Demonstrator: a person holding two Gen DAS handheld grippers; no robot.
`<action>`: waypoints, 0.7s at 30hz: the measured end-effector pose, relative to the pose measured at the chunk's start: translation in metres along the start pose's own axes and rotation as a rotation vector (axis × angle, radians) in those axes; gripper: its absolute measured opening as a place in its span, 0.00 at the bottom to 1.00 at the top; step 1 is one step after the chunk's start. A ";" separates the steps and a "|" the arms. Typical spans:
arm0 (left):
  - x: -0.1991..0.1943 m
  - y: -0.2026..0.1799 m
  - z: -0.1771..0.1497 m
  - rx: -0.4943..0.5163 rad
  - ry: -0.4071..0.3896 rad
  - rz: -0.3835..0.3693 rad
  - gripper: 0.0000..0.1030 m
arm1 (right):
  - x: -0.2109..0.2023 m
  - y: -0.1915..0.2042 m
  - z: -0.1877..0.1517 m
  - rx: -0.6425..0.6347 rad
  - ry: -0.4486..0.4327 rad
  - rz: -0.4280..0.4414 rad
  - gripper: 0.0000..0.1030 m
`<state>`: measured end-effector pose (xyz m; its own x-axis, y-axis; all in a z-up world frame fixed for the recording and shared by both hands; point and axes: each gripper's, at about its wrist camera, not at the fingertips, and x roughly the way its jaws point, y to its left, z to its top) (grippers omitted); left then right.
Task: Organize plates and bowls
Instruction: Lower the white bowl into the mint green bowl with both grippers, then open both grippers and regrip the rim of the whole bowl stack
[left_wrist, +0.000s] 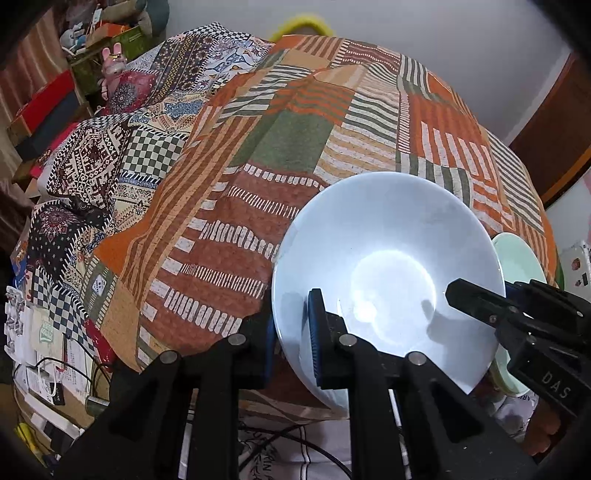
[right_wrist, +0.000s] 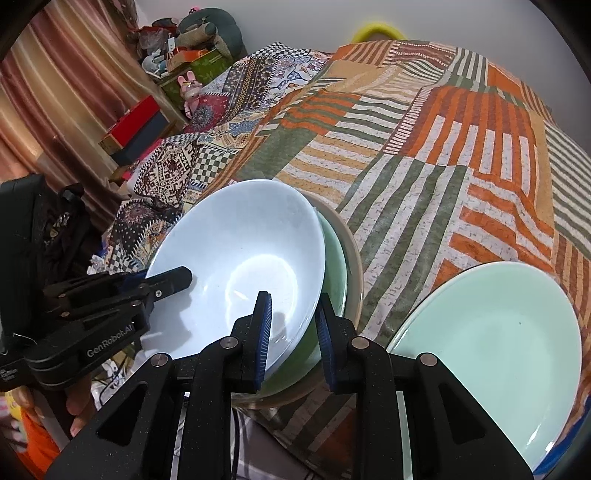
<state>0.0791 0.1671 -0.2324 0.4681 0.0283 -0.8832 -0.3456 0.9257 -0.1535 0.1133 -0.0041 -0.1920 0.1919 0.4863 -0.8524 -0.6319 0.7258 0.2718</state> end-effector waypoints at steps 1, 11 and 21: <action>0.000 0.000 0.000 -0.003 0.001 -0.001 0.14 | 0.000 0.000 0.000 0.000 -0.001 0.000 0.23; -0.018 -0.001 0.007 -0.001 -0.033 -0.027 0.26 | -0.009 -0.002 0.002 -0.008 -0.002 -0.005 0.23; -0.043 0.005 0.009 -0.028 -0.096 -0.064 0.49 | -0.039 0.003 0.006 -0.060 -0.116 -0.065 0.45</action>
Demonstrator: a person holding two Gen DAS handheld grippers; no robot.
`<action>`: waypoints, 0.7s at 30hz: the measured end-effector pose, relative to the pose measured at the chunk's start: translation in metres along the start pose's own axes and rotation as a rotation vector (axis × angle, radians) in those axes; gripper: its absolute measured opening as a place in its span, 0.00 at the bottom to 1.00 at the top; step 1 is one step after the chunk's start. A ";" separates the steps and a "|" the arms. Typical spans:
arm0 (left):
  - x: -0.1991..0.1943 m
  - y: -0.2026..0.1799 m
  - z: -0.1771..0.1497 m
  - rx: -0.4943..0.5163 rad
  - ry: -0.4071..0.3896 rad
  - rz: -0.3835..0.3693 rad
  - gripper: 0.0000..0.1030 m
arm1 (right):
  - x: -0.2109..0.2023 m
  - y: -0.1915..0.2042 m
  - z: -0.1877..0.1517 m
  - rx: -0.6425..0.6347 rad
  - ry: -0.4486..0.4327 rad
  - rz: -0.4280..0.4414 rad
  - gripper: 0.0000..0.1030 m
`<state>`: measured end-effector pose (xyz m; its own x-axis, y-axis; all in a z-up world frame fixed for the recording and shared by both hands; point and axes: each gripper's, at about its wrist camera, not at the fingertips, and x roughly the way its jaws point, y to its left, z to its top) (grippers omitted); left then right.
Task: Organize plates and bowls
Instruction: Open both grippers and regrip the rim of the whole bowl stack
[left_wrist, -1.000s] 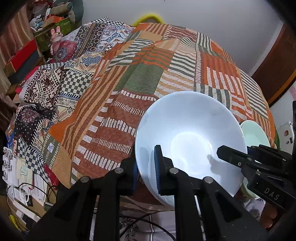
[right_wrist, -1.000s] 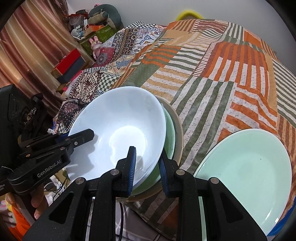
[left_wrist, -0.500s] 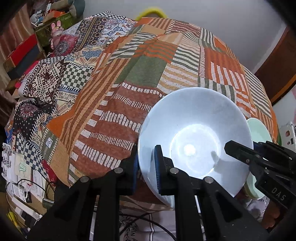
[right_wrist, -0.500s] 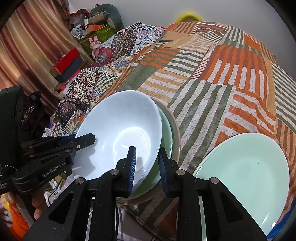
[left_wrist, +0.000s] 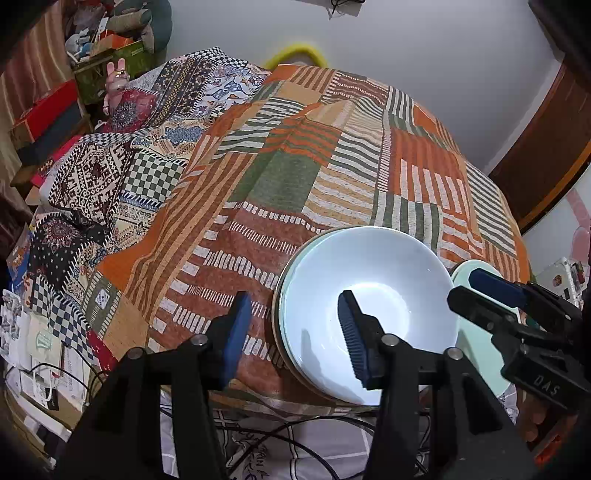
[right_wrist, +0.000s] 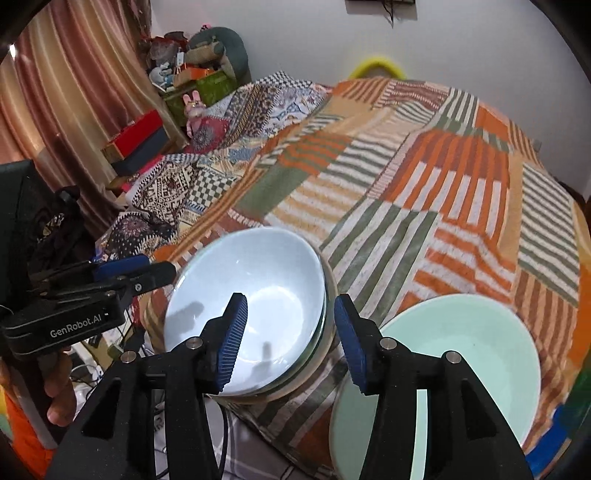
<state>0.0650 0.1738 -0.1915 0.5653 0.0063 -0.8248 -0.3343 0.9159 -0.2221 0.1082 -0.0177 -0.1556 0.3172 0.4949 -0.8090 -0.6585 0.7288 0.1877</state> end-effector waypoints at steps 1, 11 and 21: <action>0.000 0.001 -0.001 -0.004 0.000 -0.001 0.50 | 0.000 -0.002 0.000 0.005 -0.003 -0.003 0.45; 0.026 0.015 -0.017 -0.047 0.082 -0.015 0.50 | 0.019 -0.014 -0.012 0.067 0.062 -0.003 0.56; 0.052 0.017 -0.023 -0.072 0.147 -0.078 0.50 | 0.040 -0.015 -0.016 0.066 0.112 0.007 0.56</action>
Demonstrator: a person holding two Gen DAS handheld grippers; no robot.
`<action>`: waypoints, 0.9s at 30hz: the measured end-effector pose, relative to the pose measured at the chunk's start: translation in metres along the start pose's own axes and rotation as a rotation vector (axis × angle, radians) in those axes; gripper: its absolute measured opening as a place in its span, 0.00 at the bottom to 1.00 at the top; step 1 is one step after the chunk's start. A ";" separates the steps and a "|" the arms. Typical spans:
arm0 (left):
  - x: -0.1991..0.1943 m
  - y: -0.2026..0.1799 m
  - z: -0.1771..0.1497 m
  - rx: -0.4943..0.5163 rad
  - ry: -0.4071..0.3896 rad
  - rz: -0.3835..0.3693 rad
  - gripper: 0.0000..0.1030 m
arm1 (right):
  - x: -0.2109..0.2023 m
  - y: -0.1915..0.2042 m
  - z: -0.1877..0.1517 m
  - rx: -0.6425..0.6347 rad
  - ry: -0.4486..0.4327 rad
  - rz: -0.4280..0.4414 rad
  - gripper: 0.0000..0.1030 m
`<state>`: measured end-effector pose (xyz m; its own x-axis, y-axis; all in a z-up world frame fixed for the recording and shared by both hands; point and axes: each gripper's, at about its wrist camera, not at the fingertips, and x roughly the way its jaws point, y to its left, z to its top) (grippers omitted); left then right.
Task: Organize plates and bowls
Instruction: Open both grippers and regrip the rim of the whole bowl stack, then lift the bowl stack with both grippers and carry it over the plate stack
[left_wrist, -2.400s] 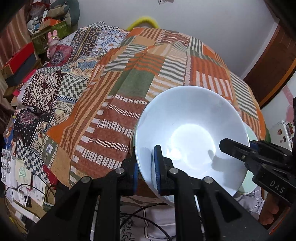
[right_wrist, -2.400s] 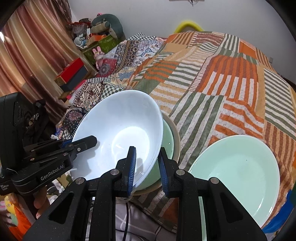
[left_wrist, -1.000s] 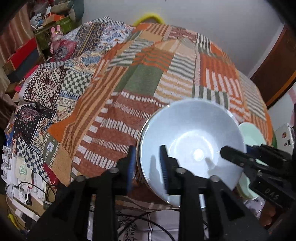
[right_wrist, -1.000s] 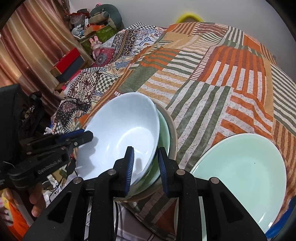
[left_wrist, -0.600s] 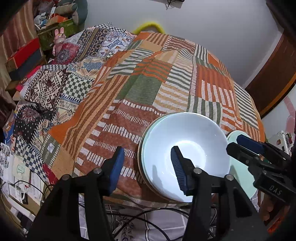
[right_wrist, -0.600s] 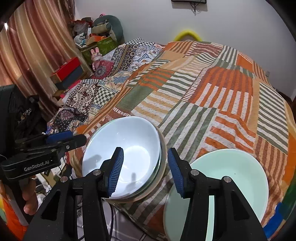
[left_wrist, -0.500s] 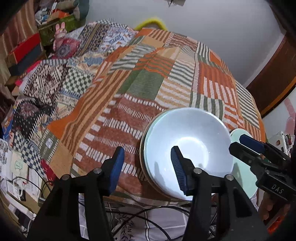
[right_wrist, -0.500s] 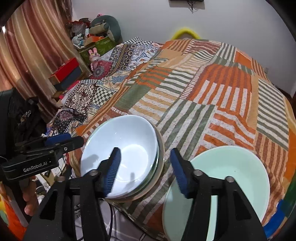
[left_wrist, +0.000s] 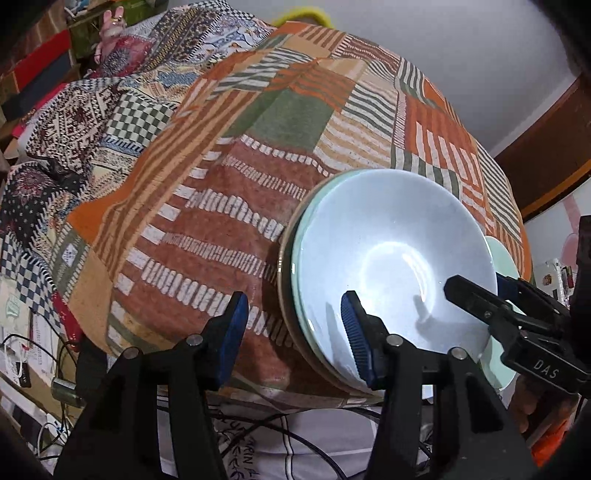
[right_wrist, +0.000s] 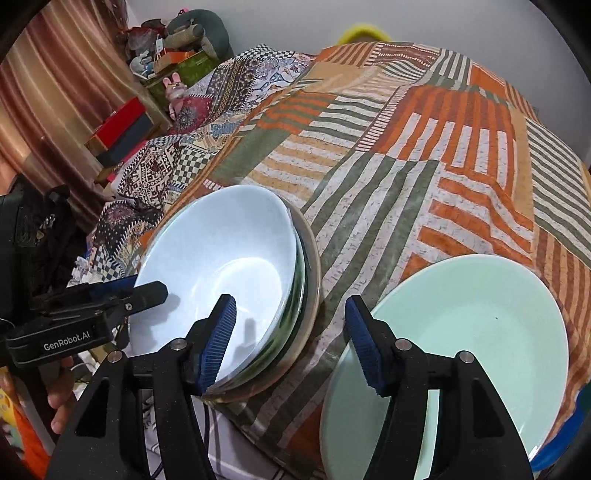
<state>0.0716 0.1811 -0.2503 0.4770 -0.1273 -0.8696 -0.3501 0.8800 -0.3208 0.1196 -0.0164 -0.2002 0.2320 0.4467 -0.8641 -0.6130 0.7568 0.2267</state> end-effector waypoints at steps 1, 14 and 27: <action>0.002 0.000 0.000 -0.005 0.004 -0.004 0.50 | 0.003 0.000 0.000 0.001 0.008 0.007 0.56; 0.022 0.002 0.003 -0.026 0.035 -0.024 0.50 | 0.020 -0.001 -0.001 0.026 0.063 0.067 0.36; 0.020 -0.008 0.005 -0.015 0.035 -0.052 0.49 | 0.022 0.006 0.004 0.000 0.072 0.018 0.36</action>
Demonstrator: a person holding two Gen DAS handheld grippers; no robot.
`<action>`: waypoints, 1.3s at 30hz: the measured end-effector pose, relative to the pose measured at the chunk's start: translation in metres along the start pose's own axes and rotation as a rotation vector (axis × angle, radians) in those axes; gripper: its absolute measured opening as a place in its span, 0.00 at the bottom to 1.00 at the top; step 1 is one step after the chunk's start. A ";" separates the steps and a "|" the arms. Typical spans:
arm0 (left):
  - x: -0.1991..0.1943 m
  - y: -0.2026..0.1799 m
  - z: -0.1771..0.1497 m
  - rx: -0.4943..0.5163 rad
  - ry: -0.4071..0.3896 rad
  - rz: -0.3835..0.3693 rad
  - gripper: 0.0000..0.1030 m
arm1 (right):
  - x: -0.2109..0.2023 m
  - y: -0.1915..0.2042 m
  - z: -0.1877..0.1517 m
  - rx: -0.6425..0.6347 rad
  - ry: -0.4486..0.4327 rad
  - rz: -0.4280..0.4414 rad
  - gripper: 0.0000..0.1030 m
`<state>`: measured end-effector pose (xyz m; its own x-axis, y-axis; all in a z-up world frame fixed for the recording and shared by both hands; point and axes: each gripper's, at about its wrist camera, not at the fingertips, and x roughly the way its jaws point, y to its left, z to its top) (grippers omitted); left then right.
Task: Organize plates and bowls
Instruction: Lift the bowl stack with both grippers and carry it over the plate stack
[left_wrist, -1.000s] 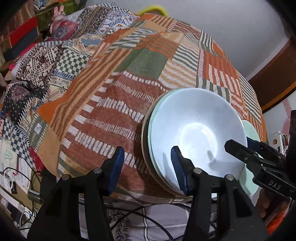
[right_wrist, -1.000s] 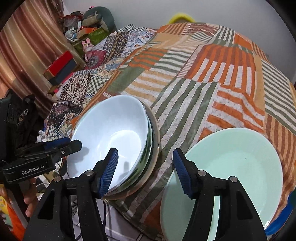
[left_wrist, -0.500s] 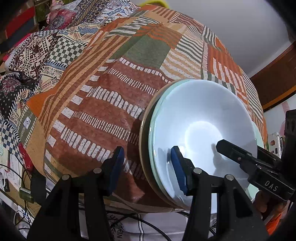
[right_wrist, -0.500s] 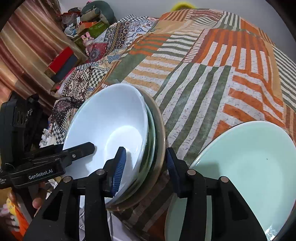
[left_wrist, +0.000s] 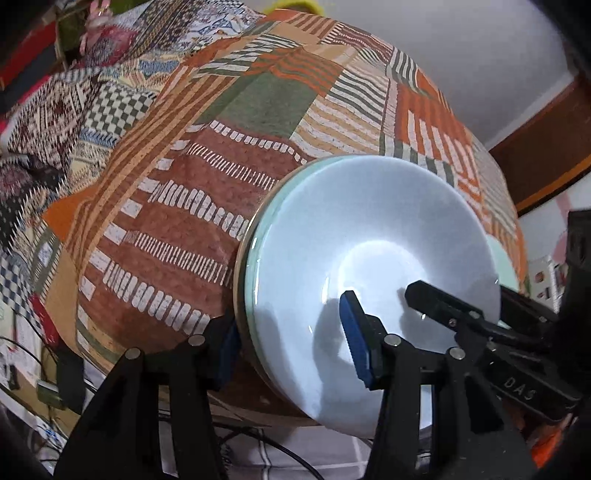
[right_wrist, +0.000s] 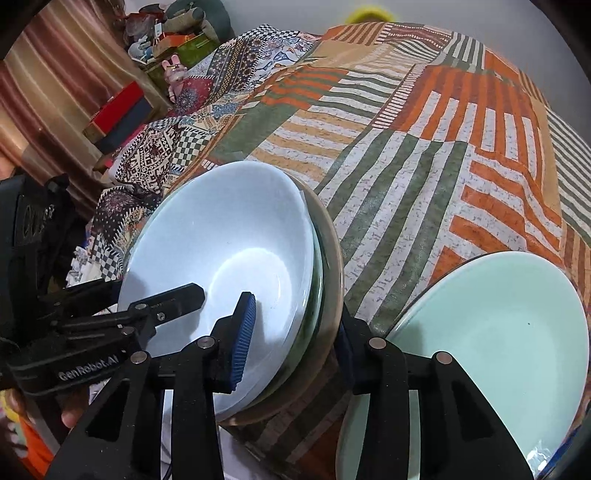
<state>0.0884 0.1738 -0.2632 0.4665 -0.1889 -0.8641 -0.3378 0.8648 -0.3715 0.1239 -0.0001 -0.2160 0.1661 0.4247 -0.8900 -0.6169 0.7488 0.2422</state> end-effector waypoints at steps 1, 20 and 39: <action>-0.001 0.000 0.000 -0.005 -0.002 -0.002 0.49 | 0.000 0.000 0.000 0.001 0.000 0.001 0.36; -0.037 -0.019 0.000 0.033 -0.102 0.028 0.49 | -0.024 0.001 0.000 0.035 -0.047 0.023 0.35; -0.093 -0.070 -0.002 0.133 -0.231 -0.028 0.49 | -0.096 -0.005 -0.002 0.054 -0.235 0.003 0.35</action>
<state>0.0668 0.1300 -0.1572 0.6536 -0.1161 -0.7479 -0.2186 0.9171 -0.3334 0.1095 -0.0453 -0.1327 0.3428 0.5293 -0.7761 -0.5768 0.7706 0.2708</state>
